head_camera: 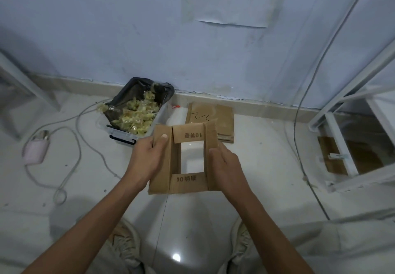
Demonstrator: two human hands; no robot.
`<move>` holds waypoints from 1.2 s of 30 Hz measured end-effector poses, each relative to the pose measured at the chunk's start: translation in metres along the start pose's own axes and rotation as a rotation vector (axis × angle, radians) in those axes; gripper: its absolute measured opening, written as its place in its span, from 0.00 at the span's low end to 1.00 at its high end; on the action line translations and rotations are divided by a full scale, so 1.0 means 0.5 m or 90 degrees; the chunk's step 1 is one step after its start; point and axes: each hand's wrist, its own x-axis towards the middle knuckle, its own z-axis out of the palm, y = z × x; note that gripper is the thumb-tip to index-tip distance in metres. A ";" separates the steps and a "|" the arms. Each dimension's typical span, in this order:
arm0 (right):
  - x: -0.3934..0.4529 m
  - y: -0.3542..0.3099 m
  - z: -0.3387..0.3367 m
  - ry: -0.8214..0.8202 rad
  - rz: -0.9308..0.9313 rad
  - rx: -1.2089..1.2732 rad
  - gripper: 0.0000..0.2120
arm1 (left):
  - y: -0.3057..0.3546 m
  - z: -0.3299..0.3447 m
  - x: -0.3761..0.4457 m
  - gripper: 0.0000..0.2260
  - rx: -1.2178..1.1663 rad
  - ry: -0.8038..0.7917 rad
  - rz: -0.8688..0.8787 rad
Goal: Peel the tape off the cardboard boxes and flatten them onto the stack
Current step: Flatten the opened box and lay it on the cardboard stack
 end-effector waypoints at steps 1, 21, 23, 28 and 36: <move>0.003 -0.002 -0.002 0.009 -0.003 -0.057 0.13 | -0.002 0.000 0.002 0.22 0.009 -0.002 0.000; 0.012 -0.012 -0.004 0.038 -0.215 -0.614 0.15 | -0.014 -0.013 0.013 0.18 0.107 -0.205 0.115; 0.021 -0.002 -0.021 0.064 -0.194 -0.599 0.12 | -0.027 -0.018 0.016 0.13 0.059 -0.250 0.080; 0.059 0.033 -0.063 0.101 -0.089 -0.415 0.14 | -0.077 -0.026 0.027 0.03 0.101 -0.209 0.010; 0.052 0.020 -0.033 0.112 -0.082 -0.297 0.13 | -0.090 0.006 0.019 0.25 -0.029 -0.068 -0.183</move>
